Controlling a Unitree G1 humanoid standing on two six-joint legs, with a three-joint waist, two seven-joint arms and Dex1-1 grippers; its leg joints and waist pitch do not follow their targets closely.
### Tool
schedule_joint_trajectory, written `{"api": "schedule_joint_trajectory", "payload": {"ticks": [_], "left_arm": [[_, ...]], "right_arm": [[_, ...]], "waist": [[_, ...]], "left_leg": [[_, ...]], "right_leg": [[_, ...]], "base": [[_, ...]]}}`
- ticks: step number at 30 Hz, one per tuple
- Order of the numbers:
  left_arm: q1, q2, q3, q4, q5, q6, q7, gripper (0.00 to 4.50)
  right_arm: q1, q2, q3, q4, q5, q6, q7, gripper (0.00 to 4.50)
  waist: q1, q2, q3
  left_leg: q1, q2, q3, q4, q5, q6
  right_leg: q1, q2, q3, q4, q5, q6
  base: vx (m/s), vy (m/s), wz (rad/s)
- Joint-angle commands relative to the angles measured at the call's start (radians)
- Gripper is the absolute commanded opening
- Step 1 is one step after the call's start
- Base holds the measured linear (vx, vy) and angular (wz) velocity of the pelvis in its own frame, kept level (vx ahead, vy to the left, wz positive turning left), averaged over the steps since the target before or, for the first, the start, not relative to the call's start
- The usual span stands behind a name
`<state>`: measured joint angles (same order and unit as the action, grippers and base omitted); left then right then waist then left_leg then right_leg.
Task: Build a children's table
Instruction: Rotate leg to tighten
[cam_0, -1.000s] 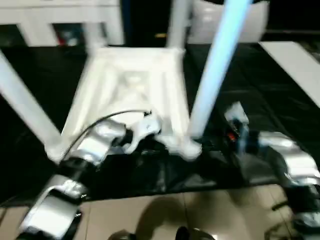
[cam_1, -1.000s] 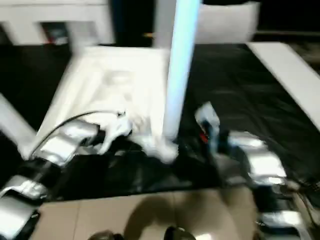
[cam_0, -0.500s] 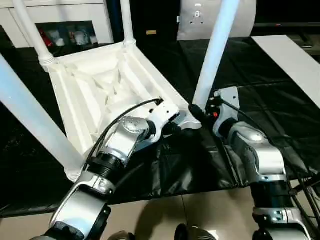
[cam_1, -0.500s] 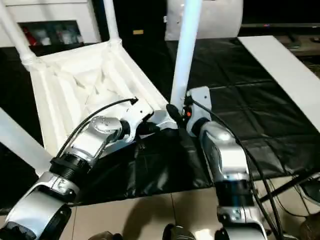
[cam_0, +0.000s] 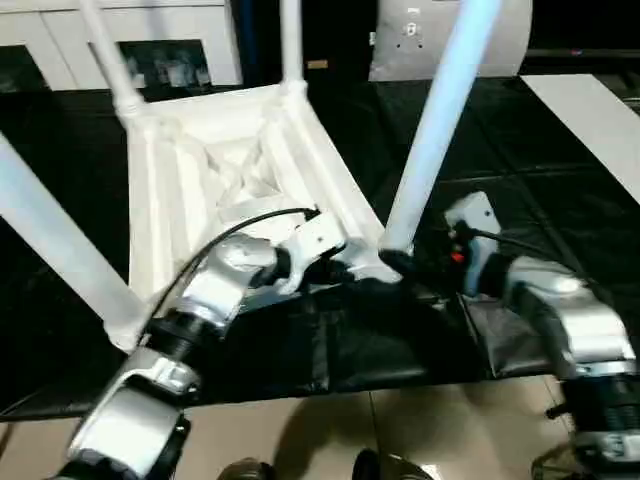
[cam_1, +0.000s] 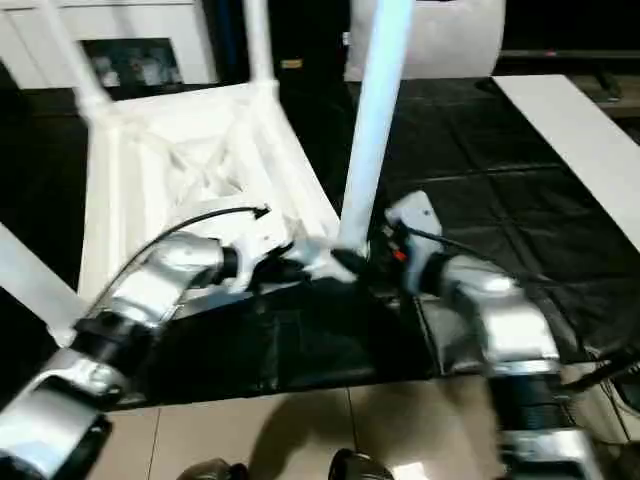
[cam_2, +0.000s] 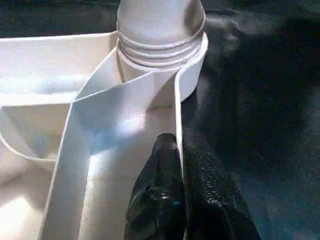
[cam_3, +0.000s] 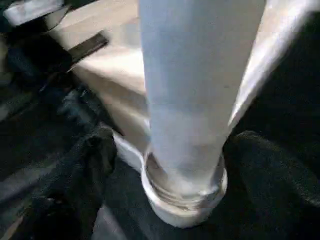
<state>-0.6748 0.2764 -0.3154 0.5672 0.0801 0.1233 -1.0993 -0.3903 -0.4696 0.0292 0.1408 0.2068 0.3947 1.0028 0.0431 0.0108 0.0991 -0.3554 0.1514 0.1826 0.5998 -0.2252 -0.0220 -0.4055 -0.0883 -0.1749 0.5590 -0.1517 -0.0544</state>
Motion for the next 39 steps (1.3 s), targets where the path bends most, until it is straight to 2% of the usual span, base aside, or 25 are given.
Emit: {"api": "schedule_joint_trajectory", "payload": {"ticks": [1, 2, 4, 8, 11, 13, 15, 25, 31, 36, 38, 39], "left_arm": [[0.014, 0.022, -0.042, -0.043, -0.030, -0.090, -0.120, 0.00], [0.014, 0.022, -0.042, -0.043, -0.030, -0.090, -0.120, 0.00], [0.011, 0.046, -0.056, -0.036, -0.034, -0.136, -0.182, 0.00], [0.004, 0.072, -0.077, -0.029, -0.047, -0.188, -0.267, 0.00], [0.004, 0.080, -0.086, -0.031, -0.047, -0.204, -0.294, 0.00], [0.005, 0.088, -0.096, -0.032, -0.050, -0.219, -0.327, 0.00], [0.005, 0.092, -0.100, -0.032, -0.052, -0.229, -0.348, 0.00], [-0.003, 0.100, -0.107, -0.025, -0.055, -0.256, -0.375, 0.00], [-0.004, 0.104, -0.106, -0.018, -0.053, -0.267, -0.379, 0.00], [-0.006, 0.104, -0.100, -0.007, -0.044, -0.264, -0.359, 0.00], [-0.005, 0.098, -0.092, -0.006, -0.047, -0.246, -0.338, 0.00], [-0.005, 0.093, -0.087, -0.003, -0.045, -0.233, -0.322, 0.00]], "right_arm": [[0.003, -0.042, 0.021, 0.022, 0.009, -0.076, 0.095, 4.13], [0.003, -0.042, 0.021, 0.022, 0.009, -0.076, 0.095, 4.13], [-0.010, -0.076, 0.033, 0.052, 0.028, -0.125, 0.194, 4.13], [-0.032, -0.107, 0.049, 0.083, 0.070, -0.140, 0.337, 4.13], [-0.041, -0.115, 0.060, 0.094, 0.078, -0.135, 0.373, 3.87], [-0.057, -0.116, 0.074, 0.111, 0.097, -0.120, 0.418, 3.67], [-0.064, -0.118, 0.087, 0.121, 0.104, -0.114, 0.452, 3.39], [-0.081, -0.102, 0.133, 0.165, 0.095, -0.152, 0.520, 2.60], [-0.085, -0.097, 0.140, 0.179, 0.097, -0.158, 0.531, 2.08], [-0.074, -0.097, 0.142, 0.170, 0.112, -0.149, 0.539, 1.98], [-0.065, -0.087, 0.129, 0.153, 0.135, -0.126, 0.527, 1.97], [-0.059, -0.078, 0.121, 0.135, 0.149, -0.101, 0.510, 1.96]], "waist": [[0.006, -0.015, -0.076], [0.007, -0.014, -0.078], [0.013, -0.015, -0.077], [0.027, -0.015, -0.077], [0.036, -0.015, -0.079], [0.044, -0.017, -0.078], [0.047, -0.018, -0.079], [0.048, -0.018, -0.077], [0.048, -0.016, -0.078], [0.049, -0.015, -0.077], [0.048, -0.015, -0.077], [0.050, -0.011, -0.077]], "left_leg": [[-0.003, 0.094, -0.041, -0.060, -0.034, 0.165], [-0.004, 0.093, -0.041, -0.059, -0.034, 0.164], [0.001, 0.098, -0.040, -0.060, -0.035, 0.163], [0.000, 0.102, -0.039, -0.059, -0.033, 0.167], [0.002, 0.105, -0.040, -0.058, -0.011, 0.179], [0.005, 0.105, -0.037, -0.059, -0.010, 0.169], [0.002, 0.105, -0.039, -0.058, -0.004, 0.171], [0.000, 0.102, -0.039, -0.060, -0.023, 0.149], [0.002, 0.105, -0.041, -0.059, -0.013, 0.152], [0.001, 0.104, -0.041, -0.060, -0.020, 0.148], [0.000, 0.104, -0.040, -0.059, -0.020, 0.148], [0.001, 0.104, -0.040, -0.059, -0.021, 0.148]], "right_leg": [[0.072, -0.109, 0.091, -0.061, -0.249, -0.127], [0.073, -0.109, 0.090, -0.059, -0.248, -0.128], [0.069, -0.106, 0.090, -0.058, -0.252, -0.134], [0.070, -0.107, 0.091, -0.053, -0.241, -0.147], [0.067, -0.108, 0.092, -0.047, -0.212, -0.154], [0.066, -0.109, 0.093, -0.050, -0.226, -0.153], [0.068, -0.110, 0.093, -0.046, -0.220, -0.154], [0.069, -0.109, 0.090, -0.053, -0.260, -0.140], [0.068, -0.109, 0.091, -0.048, -0.229, -0.149], [0.069, -0.109, 0.091, -0.049, -0.239, -0.147], [0.070, -0.109, 0.091, -0.050, -0.236, -0.148], [0.070, -0.109, 0.091, -0.050, -0.234, -0.150]], "base": [[0.000, 0.000, 0.00], [0.000, 0.000, 0.00], [0.000, 0.000, 0.00], [0.000, 0.000, 0.00], [0.000, 0.000, 0.00], [0.000, 0.000, 0.00], [0.000, 0.000, 0.00], [0.000, 0.000, 0.00], [0.000, 0.000, 0.00], [0.000, 0.000, 0.00], [0.000, 0.000, 0.00], [0.000, 0.000, 0.00]]}}
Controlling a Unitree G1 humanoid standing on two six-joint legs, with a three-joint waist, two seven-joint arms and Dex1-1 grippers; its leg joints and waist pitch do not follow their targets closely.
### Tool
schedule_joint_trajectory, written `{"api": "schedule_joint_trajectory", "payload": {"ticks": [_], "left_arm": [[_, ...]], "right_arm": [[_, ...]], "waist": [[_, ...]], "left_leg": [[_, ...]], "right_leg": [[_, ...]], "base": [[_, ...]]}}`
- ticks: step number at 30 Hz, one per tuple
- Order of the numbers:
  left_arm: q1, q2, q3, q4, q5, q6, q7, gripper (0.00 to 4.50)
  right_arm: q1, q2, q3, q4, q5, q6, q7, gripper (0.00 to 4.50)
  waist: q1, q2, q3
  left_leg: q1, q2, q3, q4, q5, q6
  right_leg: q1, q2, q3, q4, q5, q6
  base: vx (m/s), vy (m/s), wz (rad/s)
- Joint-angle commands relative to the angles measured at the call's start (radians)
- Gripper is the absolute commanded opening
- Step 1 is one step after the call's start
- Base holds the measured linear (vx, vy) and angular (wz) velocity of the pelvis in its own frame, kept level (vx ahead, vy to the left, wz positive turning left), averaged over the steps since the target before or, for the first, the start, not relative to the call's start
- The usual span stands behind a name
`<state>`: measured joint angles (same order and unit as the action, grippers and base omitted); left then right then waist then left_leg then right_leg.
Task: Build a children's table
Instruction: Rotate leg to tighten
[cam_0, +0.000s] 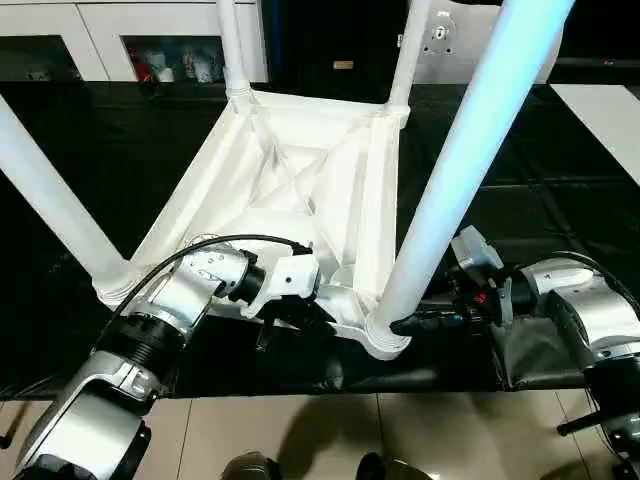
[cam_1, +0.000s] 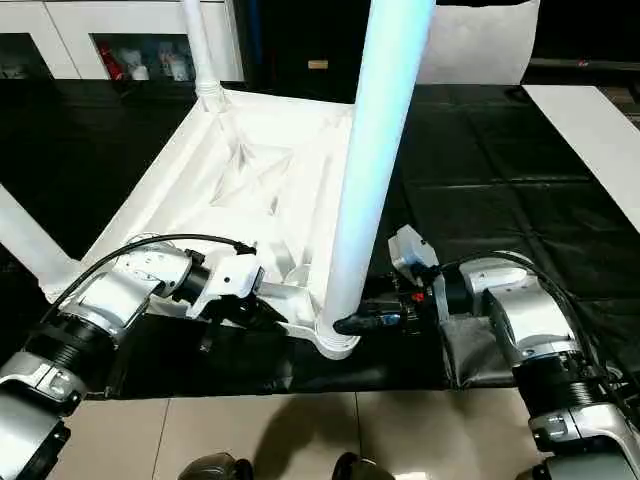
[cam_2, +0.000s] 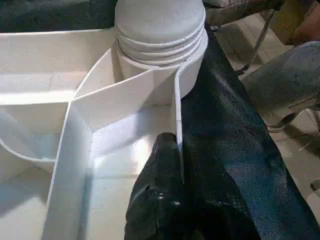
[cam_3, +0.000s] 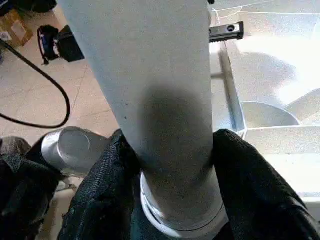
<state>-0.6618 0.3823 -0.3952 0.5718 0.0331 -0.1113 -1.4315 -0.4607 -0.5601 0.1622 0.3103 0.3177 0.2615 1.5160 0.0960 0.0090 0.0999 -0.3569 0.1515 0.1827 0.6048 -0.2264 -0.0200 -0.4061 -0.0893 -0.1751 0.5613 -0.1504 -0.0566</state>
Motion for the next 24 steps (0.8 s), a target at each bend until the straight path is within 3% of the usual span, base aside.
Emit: {"api": "schedule_joint_trajectory", "payload": {"ticks": [1, 5, 6, 7, 8, 10, 12, 17, 19, 21, 24], "left_arm": [[-0.019, -0.019, -0.002, -0.004, 0.004, 0.014, 0.029, 0.00], [-0.024, -0.063, 0.030, -0.005, -0.006, 0.117, 0.122, 0.00], [-0.026, -0.105, 0.049, -0.016, -0.010, 0.192, 0.195, 0.00], [-0.026, -0.122, 0.053, -0.021, -0.009, 0.215, 0.225, 0.00], [-0.025, -0.136, 0.054, -0.025, -0.007, 0.238, 0.244, 0.00], [-0.028, -0.171, 0.057, -0.018, 0.008, 0.274, 0.309, 0.00], [-0.032, -0.192, 0.059, -0.017, 0.015, 0.299, 0.343, 0.00], [-0.054, -0.305, 0.106, -0.023, 0.049, 0.420, 0.572, 0.00], [-0.062, -0.341, 0.123, -0.025, 0.050, 0.439, 0.630, 0.00], [-0.064, -0.349, 0.125, -0.027, 0.050, 0.438, 0.639, 0.00], [-0.063, -0.345, 0.118, -0.035, 0.054, 0.432, 0.637, 0.00]], "right_arm": [[0.017, 0.023, -0.022, -0.056, 0.053, 0.061, -0.028, 1.96], [0.033, 0.083, -0.050, -0.115, 0.046, 0.145, -0.205, 1.96], [0.039, 0.147, -0.067, -0.133, 0.005, 0.186, -0.369, 1.96], [0.041, 0.175, -0.074, -0.140, -0.010, 0.206, -0.436, 1.96], [0.042, 0.200, -0.085, -0.144, -0.013, 0.225, -0.487, 1.96], [0.038, 0.257, -0.101, -0.154, -0.040, 0.262, -0.608, 1.96], [0.035, 0.284, -0.107, -0.164, -0.055, 0.292, -0.664, 1.96], [0.003, 0.442, -0.195, -0.166, -0.141, 0.382, -1.034, 1.96], [0.008, 0.473, -0.200, -0.175, -0.156, 0.369, -1.093, 1.96], [0.017, 0.479, -0.195, -0.183, -0.150, 0.339, -1.087, 2.51], [0.027, 0.483, -0.186, -0.199, -0.144, 0.316, -1.075, 2.71]], "waist": [[-0.003, -0.011, -0.077], [-0.006, -0.012, -0.075], [-0.010, -0.013, -0.075], [-0.019, -0.014, -0.066], [-0.028, -0.016, -0.066], [-0.049, -0.016, -0.065], [-0.064, -0.016, -0.068], [-0.074, -0.006, -0.075], [-0.072, -0.006, -0.078], [-0.070, -0.004, -0.081], [-0.066, -0.006, -0.083]], "left_leg": [[0.002, 0.105, -0.041, -0.065, -0.020, 0.146], [0.004, 0.104, -0.042, -0.069, -0.034, 0.115], [0.005, 0.097, -0.040, -0.069, -0.059, 0.101], [0.003, 0.097, -0.043, -0.074, -0.072, 0.075], [0.006, 0.089, -0.046, -0.074, -0.104, 0.050], [-0.004, 0.080, -0.046, -0.072, -0.107, 0.040], [-0.003, 0.074, -0.045, -0.068, -0.103, 0.050], [0.002, 0.078, -0.042, -0.068, -0.070, 0.068], [0.002, 0.082, -0.044, -0.068, -0.058, 0.074], [0.001, 0.087, -0.046, -0.068, -0.038, 0.094], [0.000, 0.087, -0.042, -0.067, -0.032, 0.118]], "right_leg": [[0.070, -0.107, 0.091, -0.054, -0.236, -0.146], [0.069, -0.108, 0.090, -0.060, -0.275, -0.136], [0.072, -0.109, 0.088, -0.069, -0.328, -0.120], [0.068, -0.107, 0.087, -0.075, -0.377, -0.104], [0.072, -0.108, 0.080, -0.090, -0.460, -0.069], [0.077, -0.106, 0.075, -0.097, -0.498, -0.037], [0.076, -0.103, 0.074, -0.102, -0.497, -0.020], [0.068, -0.098, 0.075, -0.097, -0.433, -0.043], [0.068, -0.098, 0.075, -0.092, -0.394, -0.051], [0.070, -0.100, 0.080, -0.081, -0.324, -0.070], [0.072, -0.104, 0.084, -0.074, -0.279, -0.097]], "base": [[0.000, 0.000, 0.00], [0.000, 0.000, 0.00], [0.000, 0.000, 0.00], [0.000, 0.000, 0.00], [0.000, 0.000, 0.00], [0.000, 0.000, 0.00], [0.000, 0.000, 0.00], [0.000, 0.000, 0.00], [0.000, 0.000, 0.00], [0.000, 0.000, 0.00], [0.000, 0.000, 0.00]]}}
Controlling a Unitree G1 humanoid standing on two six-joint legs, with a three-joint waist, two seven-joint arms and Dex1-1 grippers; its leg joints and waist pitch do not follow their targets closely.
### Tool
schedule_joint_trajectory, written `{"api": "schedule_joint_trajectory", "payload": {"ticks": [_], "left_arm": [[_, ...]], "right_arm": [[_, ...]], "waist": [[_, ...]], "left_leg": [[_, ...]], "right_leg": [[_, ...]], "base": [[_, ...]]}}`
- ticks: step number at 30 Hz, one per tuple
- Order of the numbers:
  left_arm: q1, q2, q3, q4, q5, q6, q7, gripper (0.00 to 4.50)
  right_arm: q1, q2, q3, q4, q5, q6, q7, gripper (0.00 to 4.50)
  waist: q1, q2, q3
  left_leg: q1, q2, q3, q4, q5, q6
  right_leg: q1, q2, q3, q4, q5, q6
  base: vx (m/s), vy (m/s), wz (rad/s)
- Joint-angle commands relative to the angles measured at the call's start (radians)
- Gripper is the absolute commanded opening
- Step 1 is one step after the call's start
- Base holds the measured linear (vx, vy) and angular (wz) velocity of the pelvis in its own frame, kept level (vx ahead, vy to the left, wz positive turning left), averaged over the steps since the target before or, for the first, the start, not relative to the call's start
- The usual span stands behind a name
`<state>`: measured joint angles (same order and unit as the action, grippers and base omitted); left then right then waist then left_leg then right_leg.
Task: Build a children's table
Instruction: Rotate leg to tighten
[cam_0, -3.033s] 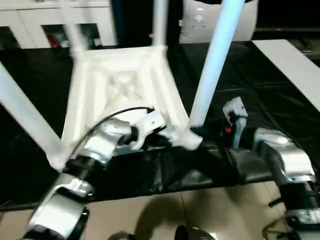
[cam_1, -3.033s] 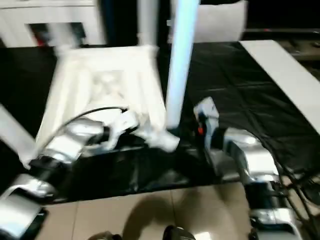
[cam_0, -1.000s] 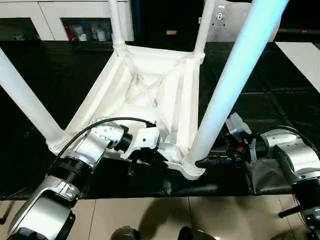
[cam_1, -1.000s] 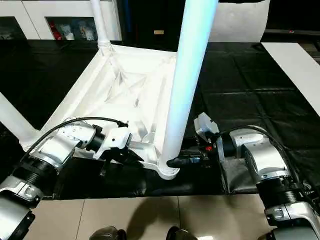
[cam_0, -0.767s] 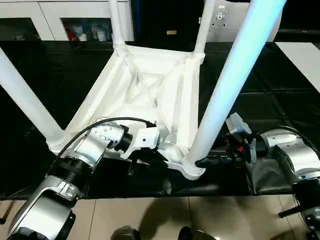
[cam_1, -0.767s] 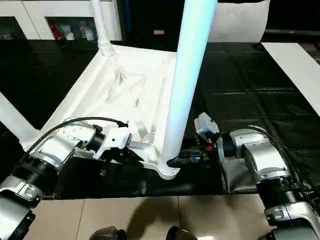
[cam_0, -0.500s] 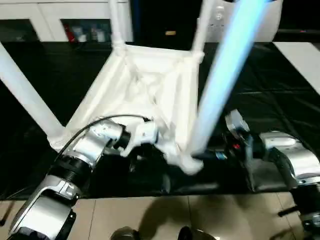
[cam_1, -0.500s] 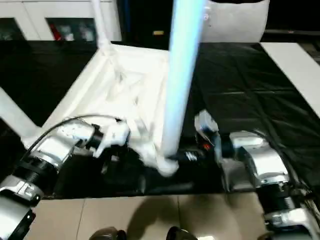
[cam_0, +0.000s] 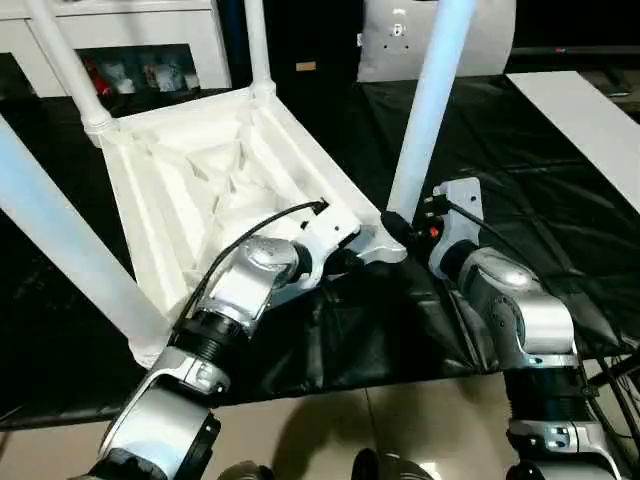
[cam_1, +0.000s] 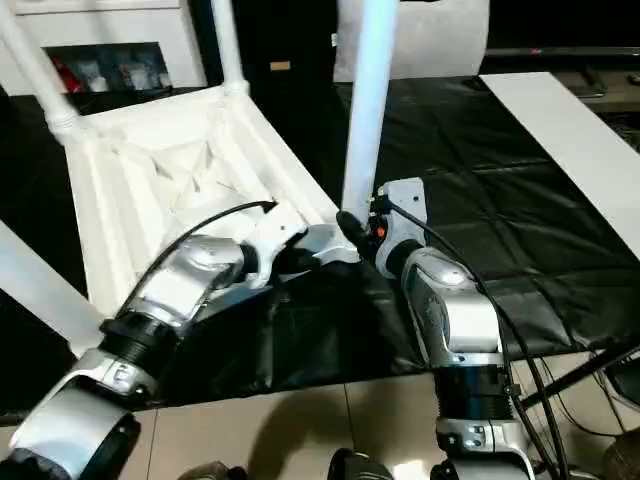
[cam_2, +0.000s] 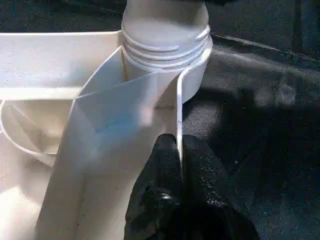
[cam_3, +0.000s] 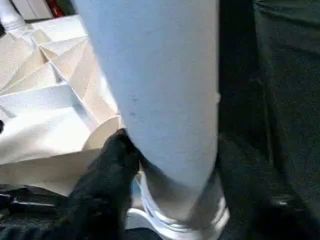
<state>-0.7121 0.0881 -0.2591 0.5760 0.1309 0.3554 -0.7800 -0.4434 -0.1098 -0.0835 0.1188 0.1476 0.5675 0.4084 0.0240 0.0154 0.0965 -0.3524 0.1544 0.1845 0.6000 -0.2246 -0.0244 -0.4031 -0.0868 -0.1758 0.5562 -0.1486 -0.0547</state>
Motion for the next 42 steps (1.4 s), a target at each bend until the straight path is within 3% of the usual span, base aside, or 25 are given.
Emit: {"api": "schedule_joint_trajectory", "payload": {"ticks": [1, 5, 6, 11, 16, 17, 19, 21, 23, 29, 33, 34, 42], "left_arm": [[-0.007, -0.037, -0.024, -0.051, -0.040, -0.038, -0.030, 0.00], [0.009, 0.015, -0.034, -0.076, -0.040, -0.076, -0.097, 0.00], [0.012, 0.029, -0.036, -0.078, -0.042, -0.085, -0.115, 0.00], [0.020, 0.091, -0.049, -0.073, -0.044, -0.139, -0.193, 0.00], [0.024, 0.153, -0.069, -0.040, -0.065, -0.268, -0.334, 0.00], [0.024, 0.153, -0.069, -0.040, -0.065, -0.268, -0.334, 0.00], [0.029, 0.191, -0.089, -0.035, -0.083, -0.333, -0.436, 0.00], [0.030, 0.200, -0.096, -0.036, -0.083, -0.345, -0.457, 0.00], [0.033, 0.226, -0.115, -0.046, -0.087, -0.367, -0.518, 0.00], [0.036, 0.282, -0.150, -0.036, -0.097, -0.454, -0.660, 0.00], [0.028, 0.292, -0.157, -0.027, -0.096, -0.482, -0.690, 0.00], [0.025, 0.292, -0.157, -0.025, -0.096, -0.488, -0.693, 0.00], [0.013, 0.286, -0.163, -0.020, -0.106, -0.504, -0.711, 0.00]], "right_arm": [[0.016, 0.025, 0.063, -0.025, 0.025, 0.010, 0.048, 3.00], [0.023, -0.027, 0.058, -0.038, 0.039, -0.006, 0.107, 3.20], [0.024, -0.045, 0.055, -0.034, 0.044, -0.011, 0.124, 3.45], [0.026, -0.132, 0.045, -0.007, 0.061, -0.032, 0.224, 3.88], [0.041, -0.287, 0.078, -0.003, 0.104, -0.096, 0.509, 4.06], [0.041, -0.287, 0.078, -0.003, 0.104, -0.096, 0.509, 4.32], [0.050, -0.392, 0.105, -0.011, 0.133, -0.119, 0.674, 4.39], [0.047, -0.411, 0.108, -0.003, 0.136, -0.124, 0.699, 4.47], [0.037, -0.445, 0.114, 0.012, 0.145, -0.133, 0.750, 4.47], [0.035, -0.512, 0.150, 0.062, 0.132, -0.344, 0.938, 4.47], [0.035, -0.532, 0.180, 0.062, 0.159, -0.325, 1.042, 4.47], [0.034, -0.535, 0.187, 0.062, 0.163, -0.321, 1.057, 4.20], [0.014, -0.500, 0.229, 0.120, 0.151, -0.356, 1.073, 3.68]], "waist": [[0.008, -0.011, -0.079], [0.012, -0.010, -0.079], [0.012, -0.011, -0.080], [0.018, -0.009, -0.081], [0.037, -0.010, -0.078], [0.040, -0.010, -0.078], [0.044, -0.012, -0.078], [0.051, -0.011, -0.080], [0.057, -0.011, -0.079], [0.073, -0.013, -0.081], [0.078, -0.014, -0.082], [0.080, -0.014, -0.081], [0.081, -0.014, -0.081]], "left_leg": [[-0.004, 0.084, -0.043, -0.062, -0.037, 0.122], [-0.004, 0.084, -0.043, -0.062, -0.035, 0.124], [-0.005, 0.084, -0.044, -0.062, -0.031, 0.131], [-0.002, 0.090, -0.042, -0.061, -0.019, 0.142], [0.000, 0.091, -0.039, -0.060, -0.037, 0.142], [0.000, 0.091, -0.040, -0.060, -0.035, 0.144], [-0.003, 0.092, -0.040, -0.059, -0.034, 0.154], [-0.003, 0.095, -0.040, -0.058, -0.023, 0.159], [-0.002, 0.095, -0.039, -0.058, -0.021, 0.159], [0.001, 0.098, -0.038, -0.058, -0.031, 0.146], [0.000, 0.101, -0.038, -0.057, -0.025, 0.165], [-0.001, 0.101, -0.038, -0.057, -0.024, 0.167], [-0.001, 0.099, -0.038, -0.058, -0.035, 0.142]], "right_leg": [[0.069, -0.106, 0.085, -0.070, -0.286, -0.100], [0.072, -0.107, 0.086, -0.069, -0.281, -0.102], [0.073, -0.105, 0.087, -0.065, -0.271, -0.101], [0.070, -0.107, 0.090, -0.056, -0.222, -0.130], [0.069, -0.108, 0.092, -0.055, -0.235, -0.125], [0.070, -0.107, 0.092, -0.055, -0.234, -0.125], [0.071, -0.107, 0.091, -0.054, -0.231, -0.124], [0.070, -0.107, 0.091, -0.050, -0.224, -0.125], [0.069, -0.107, 0.090, -0.051, -0.232, -0.126], [0.067, -0.109, 0.090, -0.048, -0.242, -0.135], [0.068, -0.108, 0.090, -0.045, -0.217, -0.147], [0.068, -0.109, 0.091, -0.045, -0.221, -0.146], [0.067, -0.108, 0.089, -0.051, -0.266, -0.132]], "base": [[0.000, 0.000, 0.00], [0.000, 0.000, 0.00], [0.000, 0.000, 0.00], [0.000, 0.000, 0.00], [0.000, 0.000, 0.00], [0.000, 0.000, 0.00], [0.000, 0.000, 0.00], [0.000, 0.000, 0.00], [0.000, 0.000, 0.00], [0.000, 0.000, 0.00], [0.000, 0.000, 0.00], [0.000, 0.000, 0.00], [0.000, 0.000, 0.00]]}}
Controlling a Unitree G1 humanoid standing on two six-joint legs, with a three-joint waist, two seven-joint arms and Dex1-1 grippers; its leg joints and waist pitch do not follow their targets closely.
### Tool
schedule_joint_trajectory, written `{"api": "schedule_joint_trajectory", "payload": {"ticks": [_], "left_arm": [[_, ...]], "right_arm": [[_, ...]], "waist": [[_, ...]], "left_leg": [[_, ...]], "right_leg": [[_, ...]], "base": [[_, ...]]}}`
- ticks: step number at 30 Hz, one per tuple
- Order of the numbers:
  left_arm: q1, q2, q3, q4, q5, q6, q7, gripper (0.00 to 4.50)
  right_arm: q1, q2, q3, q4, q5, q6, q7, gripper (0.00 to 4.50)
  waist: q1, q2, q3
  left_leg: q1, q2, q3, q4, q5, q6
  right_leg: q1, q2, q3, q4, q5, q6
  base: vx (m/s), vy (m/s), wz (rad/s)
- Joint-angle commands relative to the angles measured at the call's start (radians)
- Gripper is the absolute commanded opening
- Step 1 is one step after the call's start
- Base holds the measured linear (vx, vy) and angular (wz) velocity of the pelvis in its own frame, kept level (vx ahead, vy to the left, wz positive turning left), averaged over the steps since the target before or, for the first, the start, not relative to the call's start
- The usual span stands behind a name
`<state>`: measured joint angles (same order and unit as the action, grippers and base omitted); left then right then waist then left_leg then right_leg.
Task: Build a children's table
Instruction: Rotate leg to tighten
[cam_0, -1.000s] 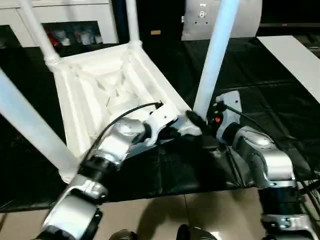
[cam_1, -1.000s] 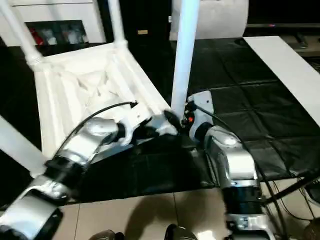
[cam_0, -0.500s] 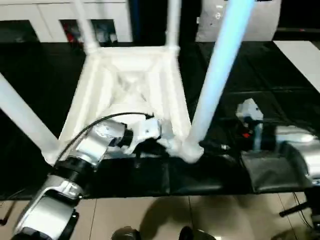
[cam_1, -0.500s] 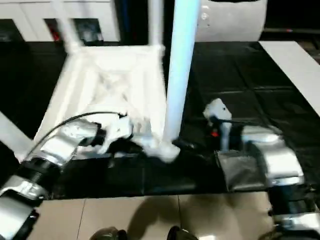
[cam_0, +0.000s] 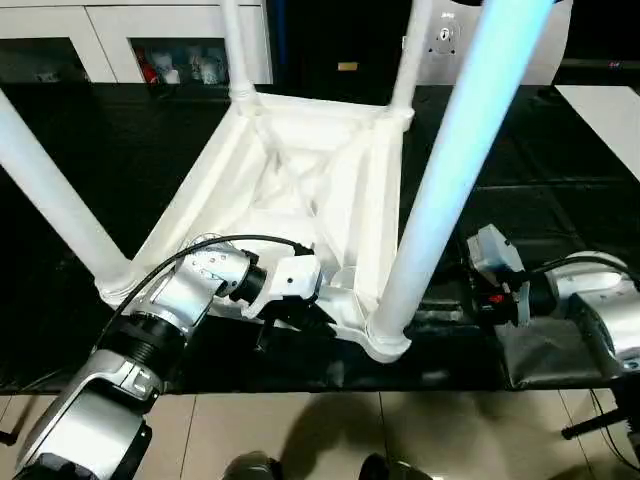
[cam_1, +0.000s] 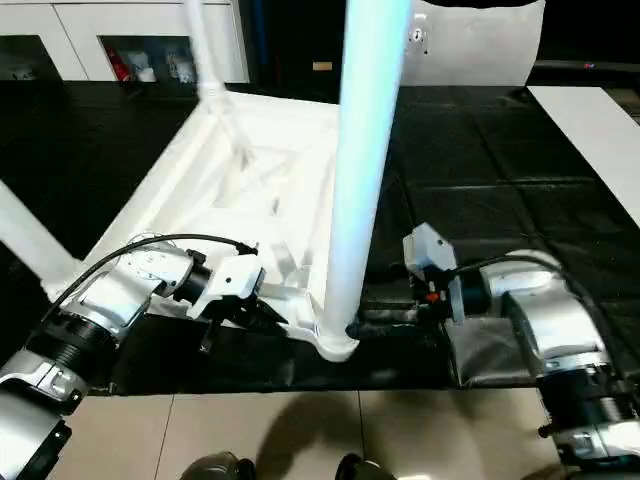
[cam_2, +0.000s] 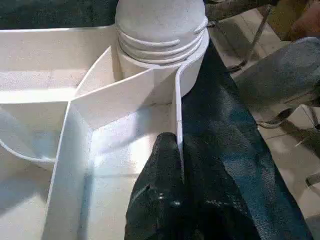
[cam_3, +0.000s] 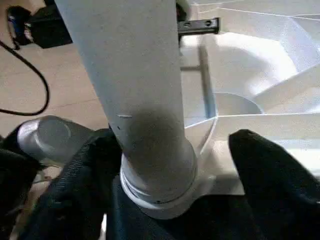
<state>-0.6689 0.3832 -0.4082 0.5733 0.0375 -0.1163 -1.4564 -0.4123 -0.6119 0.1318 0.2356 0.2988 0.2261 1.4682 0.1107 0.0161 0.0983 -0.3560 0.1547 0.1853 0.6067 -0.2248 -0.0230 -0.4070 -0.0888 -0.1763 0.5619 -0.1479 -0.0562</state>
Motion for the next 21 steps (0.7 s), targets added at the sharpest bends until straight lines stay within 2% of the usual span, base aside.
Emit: {"api": "schedule_joint_trajectory", "payload": {"ticks": [1, 3, 5, 8, 11, 14, 19, 21], "left_arm": [[-0.029, -0.008, -0.014, -0.018, -0.013, -0.034, -0.038, 0.00], [-0.028, -0.007, -0.013, -0.018, -0.014, -0.035, -0.039, 0.00], [-0.029, -0.006, -0.014, -0.016, -0.016, -0.038, -0.045, 0.00], [-0.029, -0.005, -0.015, -0.013, -0.016, -0.040, -0.047, 0.00], [-0.028, -0.004, -0.015, -0.012, -0.016, -0.042, -0.048, 0.00], [-0.029, -0.003, -0.016, -0.011, -0.014, -0.042, -0.047, 0.00], [-0.027, -0.003, -0.013, -0.008, -0.015, -0.035, -0.043, 0.00], [-0.023, -0.007, -0.008, -0.014, -0.017, -0.013, -0.027, 0.00]], "right_arm": [[-0.017, 0.006, 0.016, 0.007, -0.002, -0.017, 0.017, 3.51], [-0.017, 0.007, 0.017, 0.009, -0.002, -0.019, 0.019, 3.30], [-0.022, 0.010, 0.023, 0.022, 0.004, -0.018, 0.025, 3.26], [-0.025, 0.013, 0.025, 0.028, 0.011, -0.018, 0.026, 2.85], [-0.025, 0.017, 0.028, 0.026, 0.017, -0.009, 0.037, 2.74], [-0.023, 0.019, 0.037, 0.025, 0.022, 0.001, 0.052, 2.40], [-0.014, 0.029, 0.042, -0.001, 0.054, 0.039, 0.061, 1.98], [-0.001, 0.036, 0.042, -0.023, 0.070, 0.063, 0.056, 1.94]], "waist": [[-0.005, -0.013, -0.082], [-0.006, -0.014, -0.083], [-0.005, -0.013, -0.083], [-0.005, -0.013, -0.082], [-0.005, -0.012, -0.081], [-0.005, -0.014, -0.080], [-0.006, -0.014, -0.079], [-0.005, -0.015, -0.078]], "left_leg": [[0.002, 0.098, -0.039, -0.064, -0.035, 0.142], [0.003, 0.100, -0.040, -0.064, -0.027, 0.144], [0.002, 0.099, -0.040, -0.064, -0.027, 0.147], [0.003, 0.099, -0.040, -0.065, -0.033, 0.145], [0.002, 0.098, -0.040, -0.065, -0.042, 0.140], [0.001, 0.097, -0.040, -0.065, -0.042, 0.139], [0.003, 0.100, -0.041, -0.066, -0.032, 0.145], [0.003, 0.099, -0.040, -0.066, -0.034, 0.143]], "right_leg": [[0.071, -0.106, 0.089, -0.057, -0.262, -0.132], [0.070, -0.104, 0.089, -0.054, -0.248, -0.134], [0.071, -0.105, 0.090, -0.054, -0.244, -0.135], [0.071, -0.105, 0.089, -0.056, -0.254, -0.131], [0.072, -0.105, 0.088, -0.058, -0.267, -0.126], [0.072, -0.104, 0.088, -0.060, -0.279, -0.119], [0.070, -0.104, 0.089, -0.057, -0.261, -0.125], [0.070, -0.105, 0.089, -0.059, -0.269, -0.123]], "base": [[0.000, 0.000, 0.00], [0.000, 0.000, 0.00], [0.000, 0.000, 0.00], [0.000, 0.000, 0.00], [0.000, 0.000, 0.00], [0.000, 0.000, 0.00], [0.000, 0.000, 0.00], [0.000, 0.000, 0.00]]}}
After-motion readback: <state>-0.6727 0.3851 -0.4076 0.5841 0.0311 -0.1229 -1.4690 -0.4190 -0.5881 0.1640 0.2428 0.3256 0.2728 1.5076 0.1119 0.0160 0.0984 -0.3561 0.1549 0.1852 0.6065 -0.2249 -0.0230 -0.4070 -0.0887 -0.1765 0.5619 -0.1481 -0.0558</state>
